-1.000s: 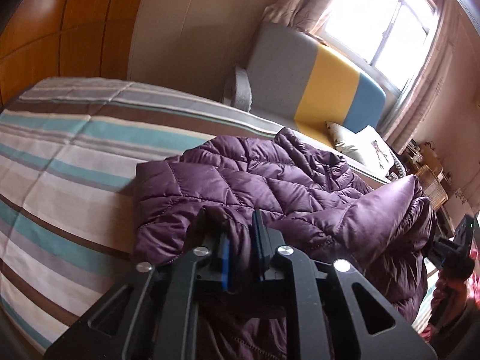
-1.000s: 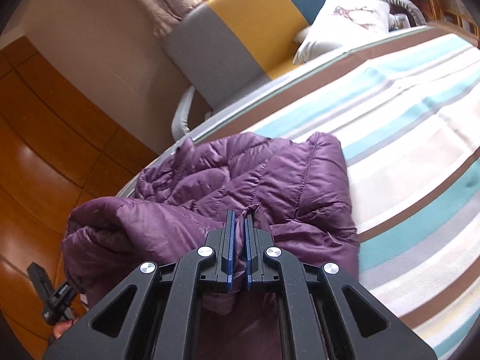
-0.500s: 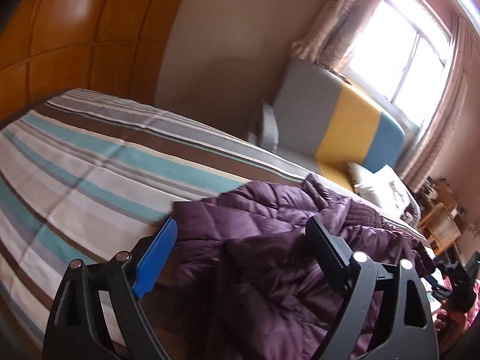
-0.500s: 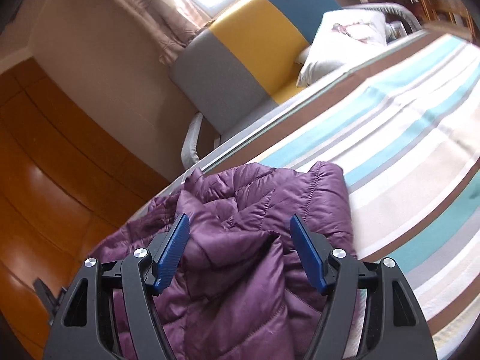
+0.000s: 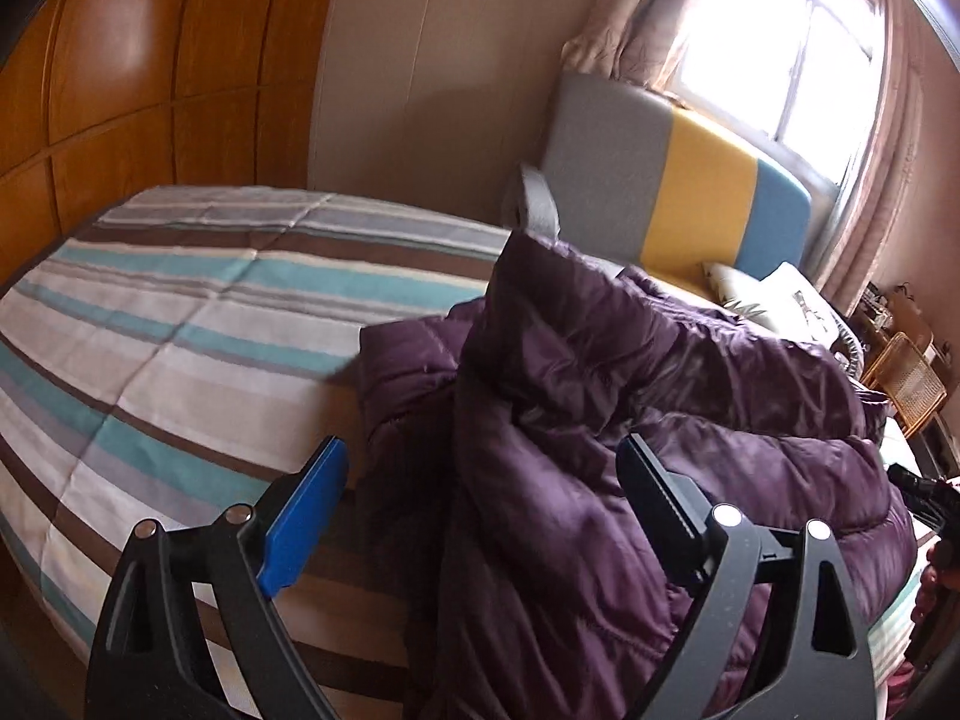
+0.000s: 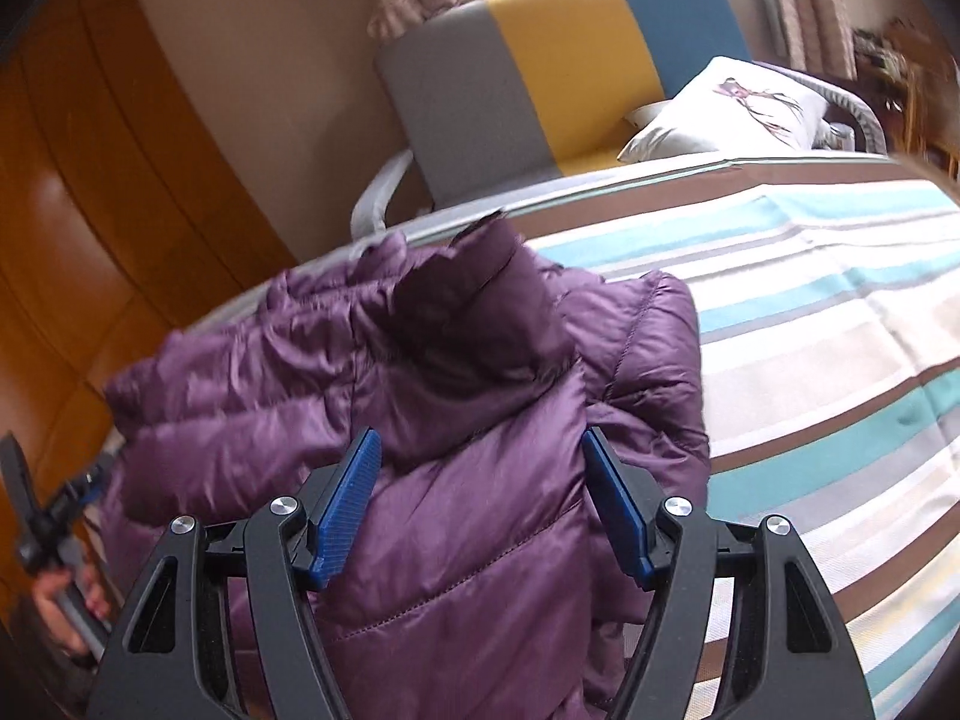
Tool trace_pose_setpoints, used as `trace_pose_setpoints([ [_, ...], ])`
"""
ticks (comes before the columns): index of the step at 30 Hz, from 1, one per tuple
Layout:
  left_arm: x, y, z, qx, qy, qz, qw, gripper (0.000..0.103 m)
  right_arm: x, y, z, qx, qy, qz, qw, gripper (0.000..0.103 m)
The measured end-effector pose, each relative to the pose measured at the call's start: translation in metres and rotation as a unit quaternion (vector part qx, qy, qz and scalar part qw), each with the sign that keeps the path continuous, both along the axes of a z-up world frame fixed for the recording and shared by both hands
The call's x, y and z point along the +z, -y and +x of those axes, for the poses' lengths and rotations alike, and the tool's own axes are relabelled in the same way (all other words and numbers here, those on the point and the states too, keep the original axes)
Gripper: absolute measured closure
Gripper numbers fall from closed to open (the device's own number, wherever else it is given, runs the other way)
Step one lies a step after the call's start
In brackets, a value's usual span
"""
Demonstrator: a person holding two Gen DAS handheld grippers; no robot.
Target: Fold large clothes
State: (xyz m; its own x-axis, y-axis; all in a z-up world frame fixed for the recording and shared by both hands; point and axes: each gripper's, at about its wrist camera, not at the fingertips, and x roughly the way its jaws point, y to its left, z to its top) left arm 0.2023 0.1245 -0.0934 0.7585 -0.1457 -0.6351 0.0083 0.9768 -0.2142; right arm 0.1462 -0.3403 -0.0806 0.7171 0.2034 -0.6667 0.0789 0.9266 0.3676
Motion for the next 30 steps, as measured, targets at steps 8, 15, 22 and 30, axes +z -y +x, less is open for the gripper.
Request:
trace_pose_setpoints([
  [8,-0.015,0.012,-0.005,-0.028,-0.019,-0.002,0.9994,0.034,-0.012,0.0,-0.011,-0.001,-0.025,0.009,1.0,0.037],
  [15,-0.014,0.006,-0.032,-0.024,0.001,-0.035,0.9991,0.034,-0.016,0.004,-0.037,-0.005,-0.015,0.054,0.998,0.038],
  [22,-0.028,0.014,-0.059,-0.079,0.001,-0.041,0.996,0.073,-0.026,0.002,-0.068,0.055,-0.01,0.071,0.996,0.073],
  [30,-0.012,0.023,-0.082,-0.147,-0.021,-0.055,0.9874,0.097,-0.021,0.009,-0.084,0.104,-0.022,0.098,0.99,0.092],
])
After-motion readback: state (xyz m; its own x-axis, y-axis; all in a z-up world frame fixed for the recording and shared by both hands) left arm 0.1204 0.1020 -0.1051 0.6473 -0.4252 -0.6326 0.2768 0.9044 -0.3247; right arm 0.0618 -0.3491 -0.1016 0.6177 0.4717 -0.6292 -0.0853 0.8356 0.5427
